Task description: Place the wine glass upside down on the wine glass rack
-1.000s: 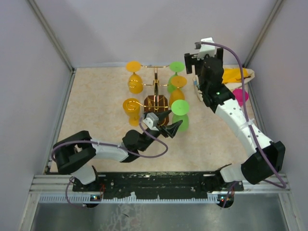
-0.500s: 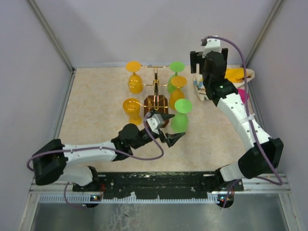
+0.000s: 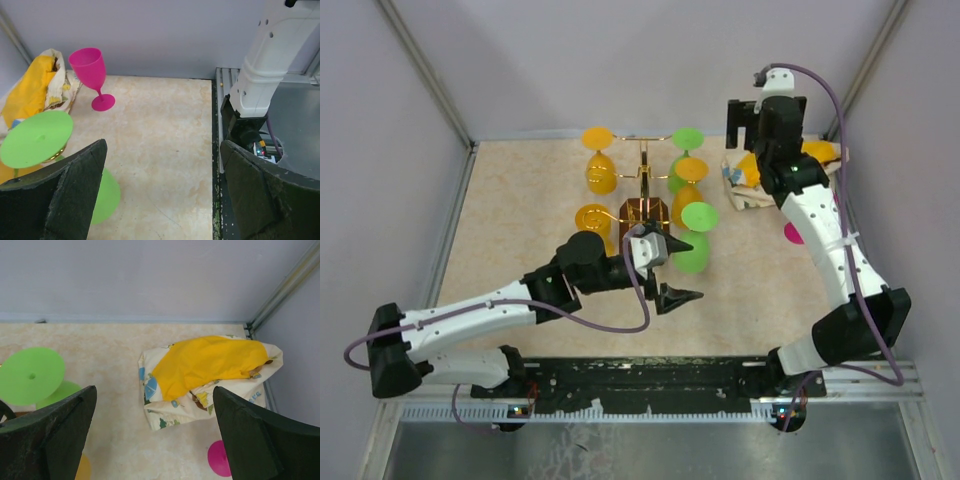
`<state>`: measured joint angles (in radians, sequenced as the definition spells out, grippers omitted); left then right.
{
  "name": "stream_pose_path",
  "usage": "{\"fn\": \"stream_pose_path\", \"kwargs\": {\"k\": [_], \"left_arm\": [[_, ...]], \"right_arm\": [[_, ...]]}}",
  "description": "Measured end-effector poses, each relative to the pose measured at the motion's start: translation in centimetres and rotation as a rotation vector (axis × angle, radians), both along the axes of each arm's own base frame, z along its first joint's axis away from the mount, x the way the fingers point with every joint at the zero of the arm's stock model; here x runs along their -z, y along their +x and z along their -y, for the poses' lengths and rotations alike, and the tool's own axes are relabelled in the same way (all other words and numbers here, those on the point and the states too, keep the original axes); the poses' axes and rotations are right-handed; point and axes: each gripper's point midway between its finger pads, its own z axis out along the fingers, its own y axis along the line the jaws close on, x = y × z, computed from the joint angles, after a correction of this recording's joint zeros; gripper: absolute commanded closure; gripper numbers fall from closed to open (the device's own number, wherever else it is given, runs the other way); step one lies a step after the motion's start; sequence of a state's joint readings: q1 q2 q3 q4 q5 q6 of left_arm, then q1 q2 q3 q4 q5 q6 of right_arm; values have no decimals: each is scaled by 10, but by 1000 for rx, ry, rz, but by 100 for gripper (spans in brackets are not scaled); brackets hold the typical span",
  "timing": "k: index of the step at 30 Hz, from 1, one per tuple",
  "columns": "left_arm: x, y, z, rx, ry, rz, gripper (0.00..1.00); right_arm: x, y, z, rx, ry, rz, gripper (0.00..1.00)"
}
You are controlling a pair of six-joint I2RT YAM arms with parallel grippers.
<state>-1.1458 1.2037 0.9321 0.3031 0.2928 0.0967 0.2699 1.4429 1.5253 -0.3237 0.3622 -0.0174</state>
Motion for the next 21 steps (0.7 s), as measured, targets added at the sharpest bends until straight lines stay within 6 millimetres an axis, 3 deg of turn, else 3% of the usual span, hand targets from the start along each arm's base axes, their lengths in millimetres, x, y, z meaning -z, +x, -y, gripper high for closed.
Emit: {"fn": "stream_pose_path", "kwargs": {"k": [5, 7, 10, 12, 17, 21], "left_arm": [[-22, 21, -22, -141, -14, -16, 2], [-40, 45, -32, -224, -19, -60, 3], [-87, 107, -57, -406, -79, -123, 1], [-101, 134, -78, -507, -107, -144, 1], [-108, 170, -113, -662, -101, -212, 1], [-94, 196, -151, -835, -68, -282, 1]], "right_arm": [[-11, 0, -12, -58, 34, -7, 2], [-19, 1, -17, -81, 47, -10, 3], [-35, 4, -23, -106, 67, -3, 3], [-39, 5, -27, -121, 75, -5, 3], [-29, 2, -31, -144, 75, -59, 2], [-21, -1, -31, -146, 69, -92, 2]]}}
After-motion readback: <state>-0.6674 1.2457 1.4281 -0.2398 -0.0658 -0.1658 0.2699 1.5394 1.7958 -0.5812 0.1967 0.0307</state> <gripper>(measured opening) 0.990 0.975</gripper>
